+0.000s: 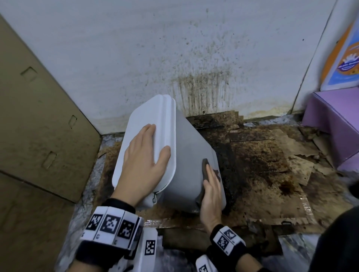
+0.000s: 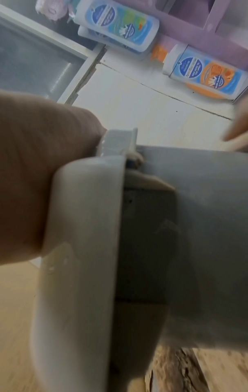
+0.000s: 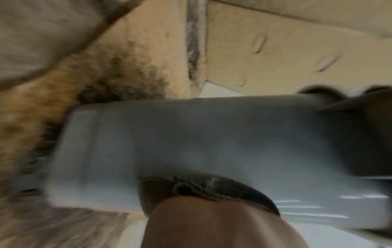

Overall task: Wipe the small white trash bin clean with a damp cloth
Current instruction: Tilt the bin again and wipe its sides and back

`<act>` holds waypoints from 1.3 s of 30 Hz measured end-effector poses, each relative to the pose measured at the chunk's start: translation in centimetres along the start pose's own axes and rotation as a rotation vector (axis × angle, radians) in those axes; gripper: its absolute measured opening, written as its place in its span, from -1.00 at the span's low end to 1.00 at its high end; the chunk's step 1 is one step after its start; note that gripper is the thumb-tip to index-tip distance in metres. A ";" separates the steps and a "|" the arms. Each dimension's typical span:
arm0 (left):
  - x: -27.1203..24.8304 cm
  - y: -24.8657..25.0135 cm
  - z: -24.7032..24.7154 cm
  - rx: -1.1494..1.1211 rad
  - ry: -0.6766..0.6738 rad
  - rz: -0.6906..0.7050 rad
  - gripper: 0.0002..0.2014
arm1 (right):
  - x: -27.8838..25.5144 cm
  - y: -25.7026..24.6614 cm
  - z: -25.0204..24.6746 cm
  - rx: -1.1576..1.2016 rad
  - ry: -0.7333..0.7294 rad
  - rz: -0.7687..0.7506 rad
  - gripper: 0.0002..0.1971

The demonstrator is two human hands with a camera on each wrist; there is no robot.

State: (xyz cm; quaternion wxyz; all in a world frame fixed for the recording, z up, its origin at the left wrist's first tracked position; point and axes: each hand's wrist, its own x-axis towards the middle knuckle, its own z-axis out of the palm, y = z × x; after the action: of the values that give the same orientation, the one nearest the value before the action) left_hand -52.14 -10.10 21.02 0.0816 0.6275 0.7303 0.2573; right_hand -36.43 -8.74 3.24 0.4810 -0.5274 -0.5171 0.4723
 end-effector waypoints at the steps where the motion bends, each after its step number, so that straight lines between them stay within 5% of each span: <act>1: 0.1 0.0 0.1 0.001 0.001 -0.002 -0.21 | -0.4 -1.2 0.6 0.007 -0.011 -0.065 -0.39; 6: 0.1 0.0 0.1 -0.002 0.002 0.000 -0.20 | -2.0 -7.0 2.3 0.036 -0.143 -0.291 -0.43; 11: 0.0 0.2 0.2 0.001 0.004 0.002 -0.26 | -1.3 -4.7 0.7 -0.101 -0.207 -0.409 -0.40; 14: 0.0 0.4 0.1 -0.001 0.003 0.003 -0.27 | -0.6 -0.6 -0.5 -0.103 -0.153 -0.324 -0.42; 18: -0.1 0.8 0.1 -0.007 -0.005 0.000 -0.27 | -0.5 5.1 -2.4 -0.043 -0.042 -0.033 -0.43; 22: 0.0 1.3 0.2 0.004 -0.008 0.000 -0.28 | -0.2 6.2 -2.4 0.057 0.014 0.147 -0.37; 31: -0.1 1.5 0.1 0.009 -0.017 -0.018 -0.28 | 0.1 2.7 -0.5 0.088 0.143 0.159 -0.48; 39: 0.2 1.6 0.2 0.006 -0.007 -0.001 -0.28 | -2.0 -7.8 1.6 0.253 -0.007 -0.033 -0.59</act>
State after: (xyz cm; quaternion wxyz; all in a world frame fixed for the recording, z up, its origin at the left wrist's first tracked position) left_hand -50.68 -9.74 21.65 0.0824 0.6285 0.7310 0.2527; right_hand -38.78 -10.72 10.84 0.5494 -0.4522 -0.4638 0.5277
